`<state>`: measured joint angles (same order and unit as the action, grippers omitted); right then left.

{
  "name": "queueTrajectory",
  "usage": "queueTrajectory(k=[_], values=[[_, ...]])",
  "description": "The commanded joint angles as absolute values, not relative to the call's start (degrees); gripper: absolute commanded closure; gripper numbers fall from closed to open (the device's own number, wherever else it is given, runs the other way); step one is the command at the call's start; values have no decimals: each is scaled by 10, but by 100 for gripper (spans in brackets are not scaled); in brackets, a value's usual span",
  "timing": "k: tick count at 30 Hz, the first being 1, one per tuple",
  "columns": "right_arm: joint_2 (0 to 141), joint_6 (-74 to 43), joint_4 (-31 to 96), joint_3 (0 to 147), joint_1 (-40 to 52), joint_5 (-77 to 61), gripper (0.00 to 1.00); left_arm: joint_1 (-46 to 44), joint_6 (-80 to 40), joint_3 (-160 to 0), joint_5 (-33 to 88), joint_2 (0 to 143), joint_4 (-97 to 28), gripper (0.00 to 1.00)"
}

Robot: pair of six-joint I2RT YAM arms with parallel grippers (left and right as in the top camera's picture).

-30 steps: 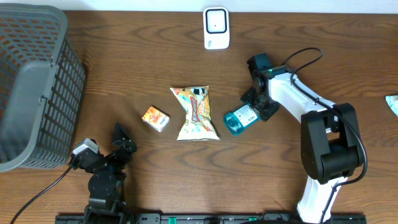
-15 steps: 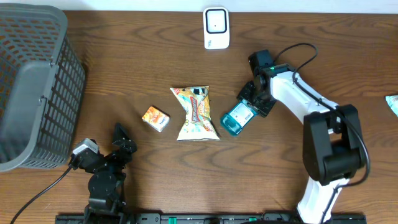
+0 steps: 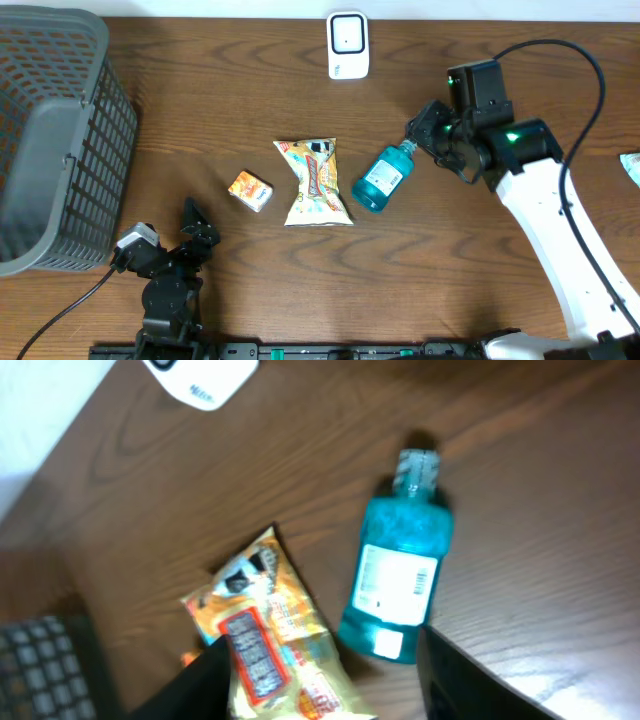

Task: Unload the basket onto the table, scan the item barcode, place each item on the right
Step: 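Lift the teal bottle upright by its cap with the right gripper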

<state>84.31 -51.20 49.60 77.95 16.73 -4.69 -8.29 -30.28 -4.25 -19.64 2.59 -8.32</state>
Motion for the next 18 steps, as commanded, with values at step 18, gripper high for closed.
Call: queueTrajectory(k=[18], values=[[1143, -491, 473, 862, 181, -34, 24, -82, -307, -29, -200, 26, -89, 2]])
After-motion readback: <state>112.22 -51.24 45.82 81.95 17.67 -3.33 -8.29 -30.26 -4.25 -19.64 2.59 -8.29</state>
